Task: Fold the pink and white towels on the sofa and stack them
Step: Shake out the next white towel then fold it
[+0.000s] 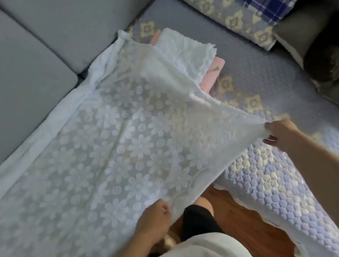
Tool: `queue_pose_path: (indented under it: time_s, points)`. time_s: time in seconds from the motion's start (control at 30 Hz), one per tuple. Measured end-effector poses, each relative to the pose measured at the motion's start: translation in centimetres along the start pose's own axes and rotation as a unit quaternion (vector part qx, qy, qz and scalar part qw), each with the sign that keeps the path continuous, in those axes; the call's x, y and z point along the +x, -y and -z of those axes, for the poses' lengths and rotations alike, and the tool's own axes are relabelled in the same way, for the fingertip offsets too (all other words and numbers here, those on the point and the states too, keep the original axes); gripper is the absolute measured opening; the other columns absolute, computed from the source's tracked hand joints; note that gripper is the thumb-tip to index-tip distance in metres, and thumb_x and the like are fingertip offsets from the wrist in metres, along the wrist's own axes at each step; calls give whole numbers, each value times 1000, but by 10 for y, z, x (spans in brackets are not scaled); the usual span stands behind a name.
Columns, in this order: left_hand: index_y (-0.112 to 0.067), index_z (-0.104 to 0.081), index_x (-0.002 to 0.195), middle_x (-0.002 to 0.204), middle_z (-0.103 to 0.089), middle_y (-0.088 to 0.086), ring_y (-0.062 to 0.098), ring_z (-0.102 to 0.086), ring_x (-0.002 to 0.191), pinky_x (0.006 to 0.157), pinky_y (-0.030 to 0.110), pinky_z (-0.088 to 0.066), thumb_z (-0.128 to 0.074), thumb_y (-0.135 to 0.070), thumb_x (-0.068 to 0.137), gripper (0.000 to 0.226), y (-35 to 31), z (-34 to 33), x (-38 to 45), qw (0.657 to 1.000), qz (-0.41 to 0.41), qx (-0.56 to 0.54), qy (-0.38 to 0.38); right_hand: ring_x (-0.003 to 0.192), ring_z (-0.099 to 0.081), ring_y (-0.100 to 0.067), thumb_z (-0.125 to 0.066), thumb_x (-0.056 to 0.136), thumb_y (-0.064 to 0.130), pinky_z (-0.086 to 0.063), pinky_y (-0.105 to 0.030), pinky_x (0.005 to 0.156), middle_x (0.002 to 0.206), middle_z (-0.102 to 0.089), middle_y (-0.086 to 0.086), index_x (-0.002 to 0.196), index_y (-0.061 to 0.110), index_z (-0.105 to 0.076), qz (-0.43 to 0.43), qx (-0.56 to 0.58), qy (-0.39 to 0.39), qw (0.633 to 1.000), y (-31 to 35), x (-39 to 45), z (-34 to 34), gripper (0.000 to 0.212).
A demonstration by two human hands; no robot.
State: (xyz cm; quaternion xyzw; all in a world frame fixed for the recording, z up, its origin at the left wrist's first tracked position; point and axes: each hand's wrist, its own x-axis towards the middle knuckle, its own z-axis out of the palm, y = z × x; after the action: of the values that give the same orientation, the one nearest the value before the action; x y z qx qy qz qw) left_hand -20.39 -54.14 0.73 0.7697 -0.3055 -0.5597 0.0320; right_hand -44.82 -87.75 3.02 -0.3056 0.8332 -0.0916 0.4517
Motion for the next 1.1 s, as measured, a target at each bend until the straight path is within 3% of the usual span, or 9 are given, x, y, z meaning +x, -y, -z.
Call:
queue_pose_path:
  time_s: [0.07,0.17,0.3,0.4,0.5,0.63,0.77,0.93,1.1]
  points:
    - [-30,-58,88,90,-63,-11,4,-57,81,69,24,-43,-43,-28,98,19,26,-9,-27,999,37,-8,-8,38,-62,-15,-46,97,2,-53,-26,39,77,-60,-11,96,1,-57,30,-41,-9,999,-8,-7,6,11]
    - [-30,-54,80,84,-63,-10,4,-58,78,65,23,-41,-44,-27,97,20,24,-36,-57,996,63,-63,-20,47,-63,-20,-46,92,1,-60,-39,58,73,-62,-16,92,-4,-63,121,-97,-9,988,-13,-21,11,18]
    - [-30,-59,105,102,-65,-15,5,-61,97,78,26,-45,-49,-36,92,18,-47,-86,-51,993,40,-101,-42,55,-53,-18,-51,92,-6,-61,-37,65,68,-52,-9,87,8,-65,102,20,101,989,-8,-39,21,21]
    - [-24,-47,126,123,-52,-3,16,-55,116,87,30,-46,-58,-49,89,46,-131,-134,-21,984,16,-103,-147,43,-40,-10,-53,96,-1,-61,-37,65,54,-39,-2,86,11,-55,-19,128,209,969,2,-42,28,16]
    - [-16,-50,127,126,-50,7,26,-53,115,88,36,-53,-60,-65,80,68,-205,-164,9,953,-14,-52,-298,40,-39,-9,-53,97,0,-61,-43,76,48,-36,-1,80,10,-48,-80,168,286,940,9,-49,47,21]
    - [-9,-59,118,114,-59,14,33,-58,101,79,44,-52,-54,-59,85,60,-242,-141,34,895,17,-8,-445,38,-41,-10,-51,97,-3,-54,-44,90,47,-36,-2,83,8,-50,-107,172,346,916,18,-68,67,18]
    - [-14,-59,101,90,-59,7,28,-57,82,67,40,-49,-55,-42,88,31,-223,-121,30,893,73,61,-439,40,-44,-10,-53,96,-4,-56,-41,84,53,-40,-3,99,6,-54,-143,161,349,912,28,-59,79,10]
    - [-13,-63,82,68,-55,4,26,-55,58,51,34,-44,-77,-14,71,18,-191,-146,17,889,-21,119,-441,43,-46,-9,-54,98,0,-58,-37,67,55,-43,-1,97,6,-56,-149,106,335,924,32,-40,83,6]
    - [-18,-59,91,85,-55,-1,20,-59,72,54,33,-51,-65,-8,73,22,-173,-187,5,928,-33,-3,-370,41,-42,-10,-56,99,6,-52,-35,70,55,-40,-1,98,8,-60,-114,44,297,947,25,-25,78,4]
